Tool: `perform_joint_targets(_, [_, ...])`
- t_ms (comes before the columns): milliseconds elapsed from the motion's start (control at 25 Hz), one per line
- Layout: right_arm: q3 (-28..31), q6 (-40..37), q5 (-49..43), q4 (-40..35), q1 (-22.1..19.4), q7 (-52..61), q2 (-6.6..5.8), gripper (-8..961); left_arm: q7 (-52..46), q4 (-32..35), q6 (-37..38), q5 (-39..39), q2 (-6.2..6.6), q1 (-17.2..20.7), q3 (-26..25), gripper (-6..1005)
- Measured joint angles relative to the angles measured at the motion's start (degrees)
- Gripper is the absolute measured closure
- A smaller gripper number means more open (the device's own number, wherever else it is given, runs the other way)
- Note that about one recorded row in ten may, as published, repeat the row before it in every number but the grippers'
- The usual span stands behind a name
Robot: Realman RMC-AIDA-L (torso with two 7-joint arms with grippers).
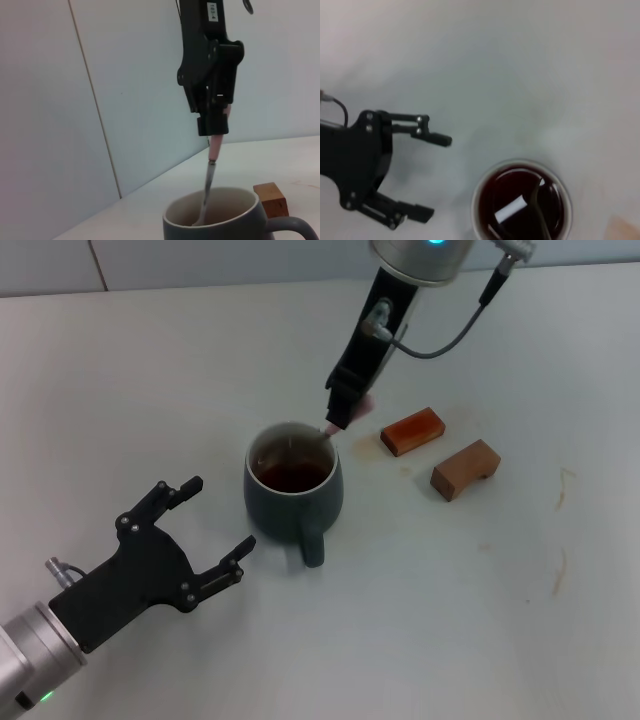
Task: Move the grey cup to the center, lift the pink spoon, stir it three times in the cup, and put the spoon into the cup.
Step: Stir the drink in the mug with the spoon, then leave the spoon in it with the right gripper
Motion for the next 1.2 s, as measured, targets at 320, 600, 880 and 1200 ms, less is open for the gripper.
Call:
perform_joint_targets(320, [-0.14,-1.92,2.83,-0.22,0.26,-0.1,0.57,817,0.0,0.08,-0.01,0.17,0.0,-0.07,0.0,139])
perform_joint_targets(600, [-0.16,1.13,1.31,0.41,0.71,-0.36,0.39,799,0.0,0.07,0.04,0.17,0.0,-0.17,0.0,140])
perform_joint_targets(880, [0.31,-0.82,-0.84,0.38,0.05,-0.33,0.22,781,0.0,0.07,0.08,0.16,0.0,-0.47,0.0,139])
perform_joint_targets(1200, [-0.09,-0.22,3.74,0.55,0.53,-0.74,0.78,760,0.0,-0.18,0.12,0.16,-0.09,-0.62,0.05,139])
